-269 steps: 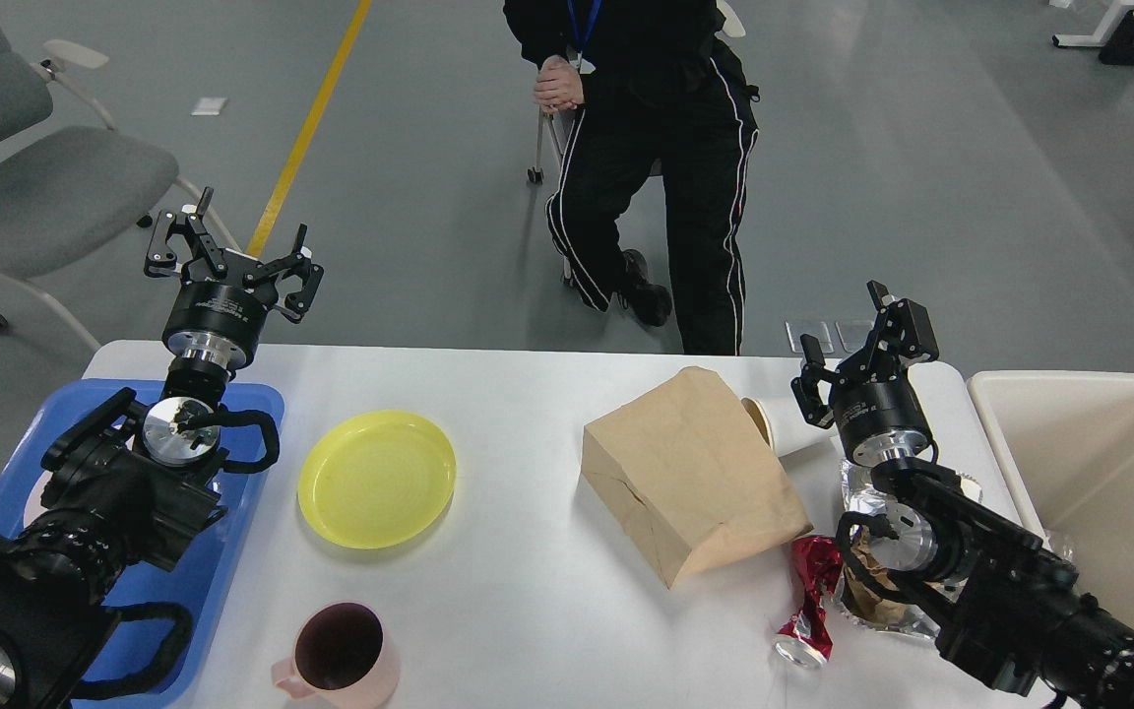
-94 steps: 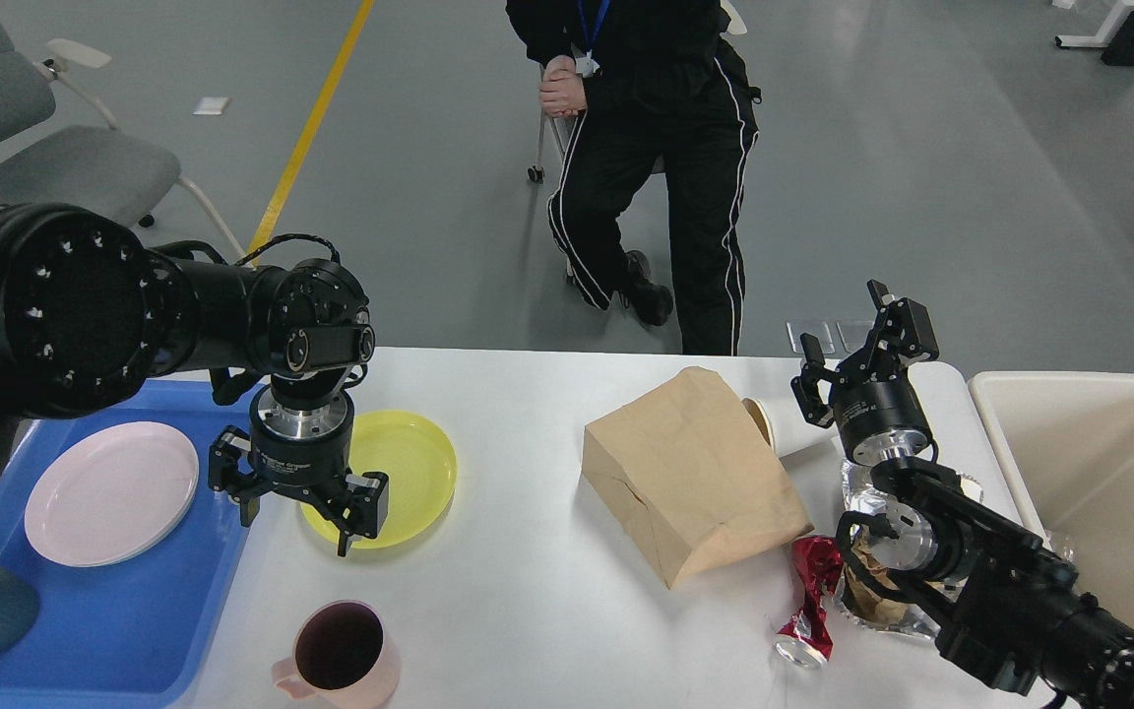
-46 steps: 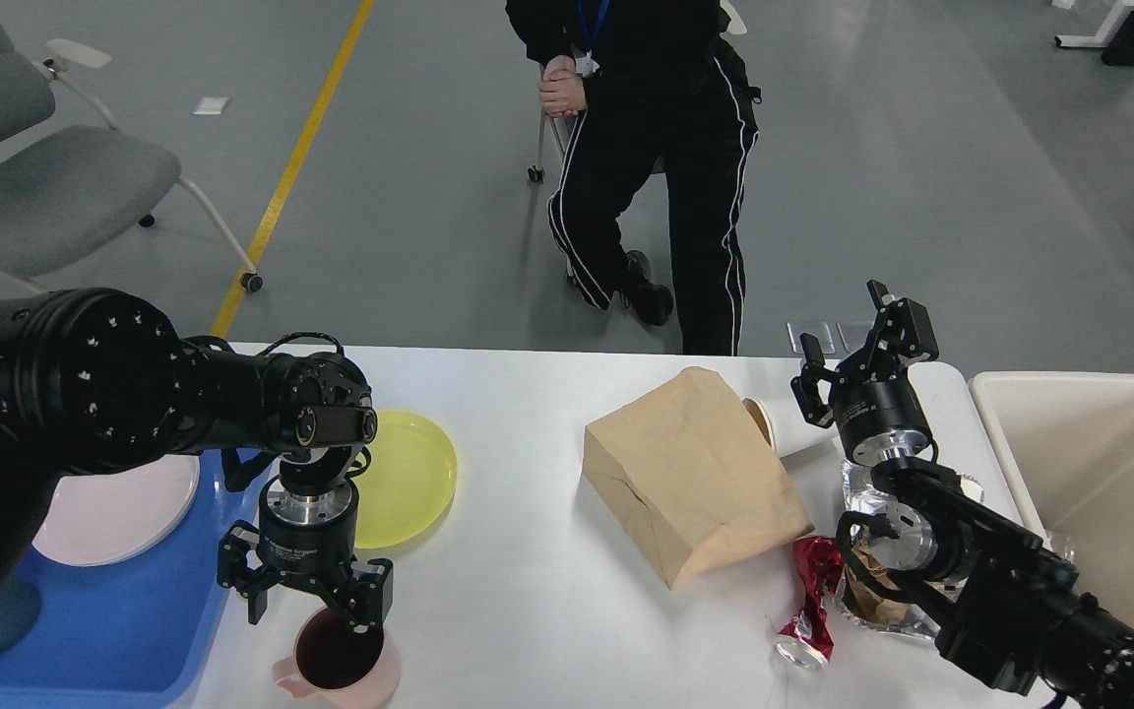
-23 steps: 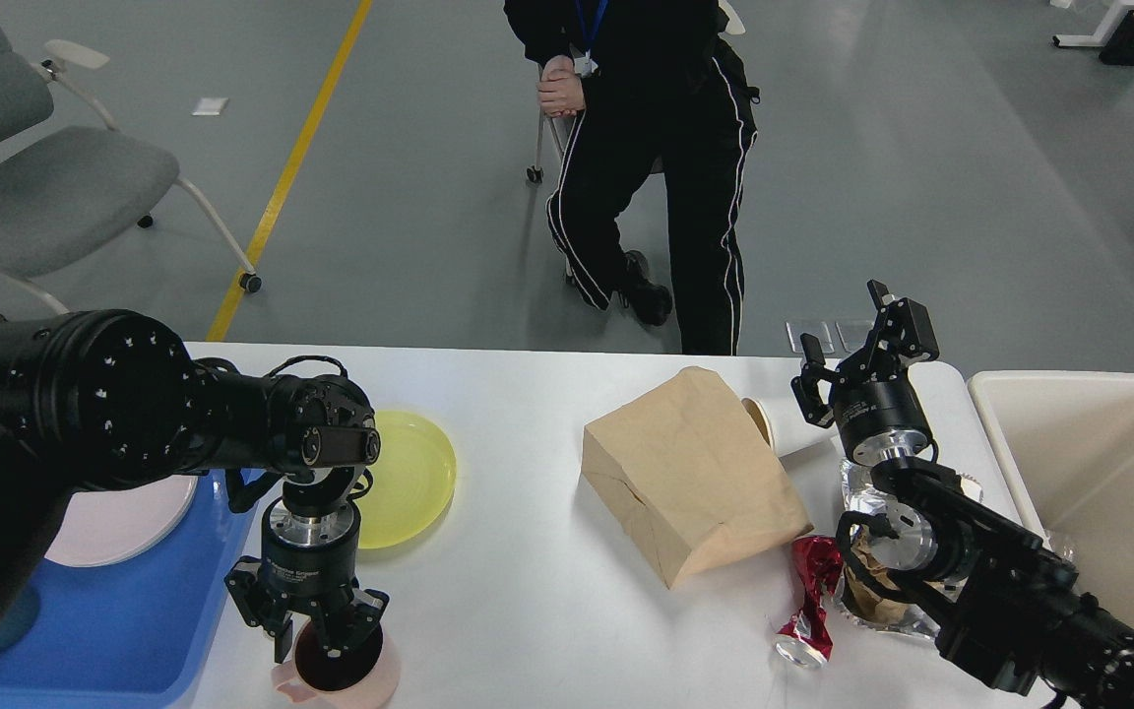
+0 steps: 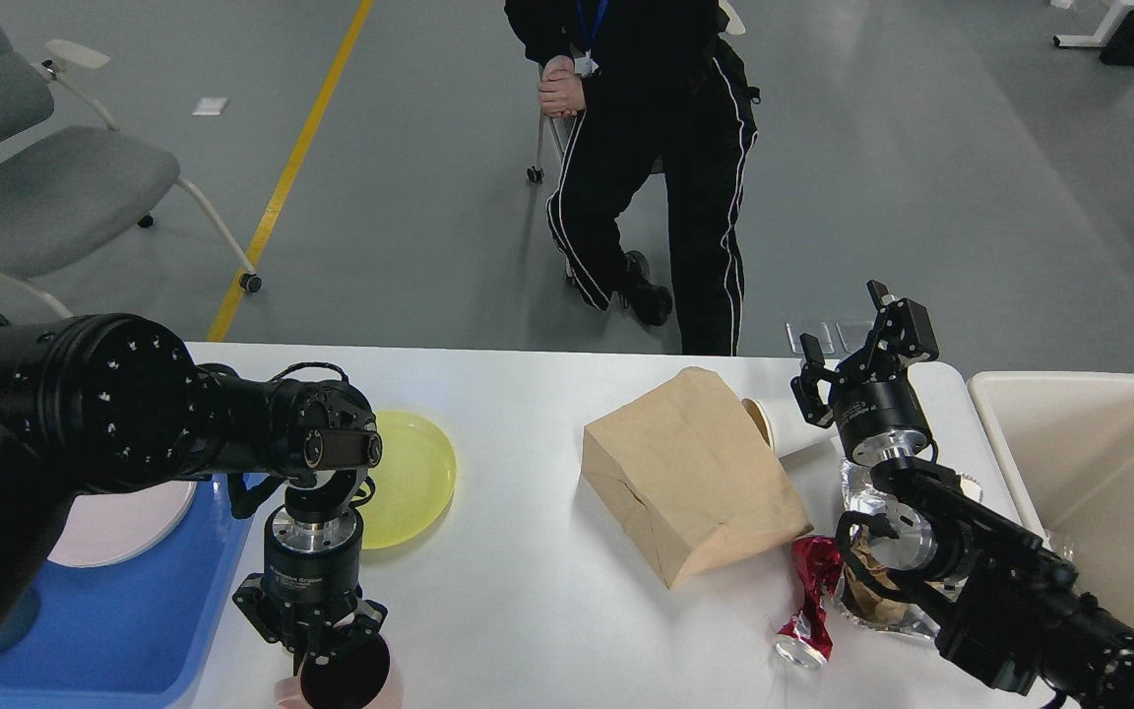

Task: Tidy desktop
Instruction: 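Grasp the pink mug rim with the left gripper, then lift the pink mug and carry it toward the blue tray, then lower the pink mug onto the blue tray and release it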

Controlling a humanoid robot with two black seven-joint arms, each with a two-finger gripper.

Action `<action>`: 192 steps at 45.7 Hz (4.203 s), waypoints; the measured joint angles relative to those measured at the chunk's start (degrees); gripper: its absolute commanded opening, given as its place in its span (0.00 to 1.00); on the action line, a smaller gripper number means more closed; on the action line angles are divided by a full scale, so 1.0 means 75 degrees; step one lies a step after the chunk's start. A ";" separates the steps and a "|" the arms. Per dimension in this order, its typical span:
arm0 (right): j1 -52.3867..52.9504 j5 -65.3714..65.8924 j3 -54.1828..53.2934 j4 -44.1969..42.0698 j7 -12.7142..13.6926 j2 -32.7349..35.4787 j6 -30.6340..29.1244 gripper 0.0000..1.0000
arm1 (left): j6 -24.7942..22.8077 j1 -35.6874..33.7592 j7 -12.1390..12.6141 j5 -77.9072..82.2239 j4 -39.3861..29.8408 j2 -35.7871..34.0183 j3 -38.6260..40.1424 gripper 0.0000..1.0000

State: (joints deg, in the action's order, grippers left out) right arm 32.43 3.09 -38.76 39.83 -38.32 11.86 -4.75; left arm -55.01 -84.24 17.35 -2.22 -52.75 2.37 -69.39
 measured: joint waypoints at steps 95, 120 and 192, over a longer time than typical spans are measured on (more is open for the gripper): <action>0.0003 -0.0004 0.0000 0.0025 0.0000 -0.0012 0.0000 1.00 | 0.0000 -0.2180 -0.0731 -0.0490 0.0558 -0.2695 -0.0007 0.00; 0.0000 -0.0003 0.0000 0.0021 0.0000 -0.0011 0.0000 1.00 | 0.0002 -0.1999 -0.0747 -0.0524 0.0600 -0.2684 0.0006 0.00; -0.0005 -0.0003 0.0000 -0.0002 0.0000 -0.0002 0.0000 1.00 | 0.0002 -0.0300 -0.0632 -0.0367 0.0456 -0.4469 -0.0133 0.00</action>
State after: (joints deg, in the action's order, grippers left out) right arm 32.39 3.07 -38.76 39.81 -38.32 11.85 -4.75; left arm -55.00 -86.49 12.61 -4.97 -49.33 -31.14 -70.38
